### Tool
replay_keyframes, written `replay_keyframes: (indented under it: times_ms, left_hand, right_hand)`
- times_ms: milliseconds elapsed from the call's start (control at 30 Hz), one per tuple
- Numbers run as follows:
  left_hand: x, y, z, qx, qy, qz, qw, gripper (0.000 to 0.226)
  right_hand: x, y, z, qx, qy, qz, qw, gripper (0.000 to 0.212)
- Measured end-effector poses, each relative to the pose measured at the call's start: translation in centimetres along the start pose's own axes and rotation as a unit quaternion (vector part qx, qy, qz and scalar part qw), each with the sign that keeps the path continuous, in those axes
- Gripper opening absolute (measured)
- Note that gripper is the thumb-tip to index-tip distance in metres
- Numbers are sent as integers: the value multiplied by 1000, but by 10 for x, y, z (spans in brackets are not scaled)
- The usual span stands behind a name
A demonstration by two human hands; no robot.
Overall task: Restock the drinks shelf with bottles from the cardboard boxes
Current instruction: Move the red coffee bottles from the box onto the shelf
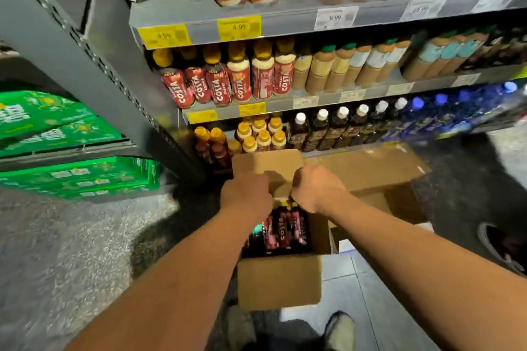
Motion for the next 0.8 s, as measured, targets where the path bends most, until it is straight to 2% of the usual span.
replay_keyframes:
  times_ms: [167,267,433,600,800]
  left_hand:
    - [-53,80,24,-32,-13,-26,999,16]
    - [-92,139,38,-49,-67,-80,993,29]
    - [-133,233,61,-84,-110,-116,984,25]
    - [-176,304,95,-65,-192,-152,967,38]
    - [-221,375,124,-40,-303,-234,923,48]
  right_hand:
    - [6,80,31,-26,44,76,996,30]
    - [2,146,51,-66,45,111,991,28]
    - [-1,252,90,-126,42,127,983,27]
    - [-4,327,126,-145,36,166,975,20]
    - [1,390,163,-185,60,203,960,23]
Point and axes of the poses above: each hand's wrist, its own z-axis towards the middle knuckle, its own y-axis out of the palm, x = y × z, the point moved 9 cm from there along z, towards the middle knuckle, and after that the axes turned 13 degrees about -z, right-handed, at the moved point
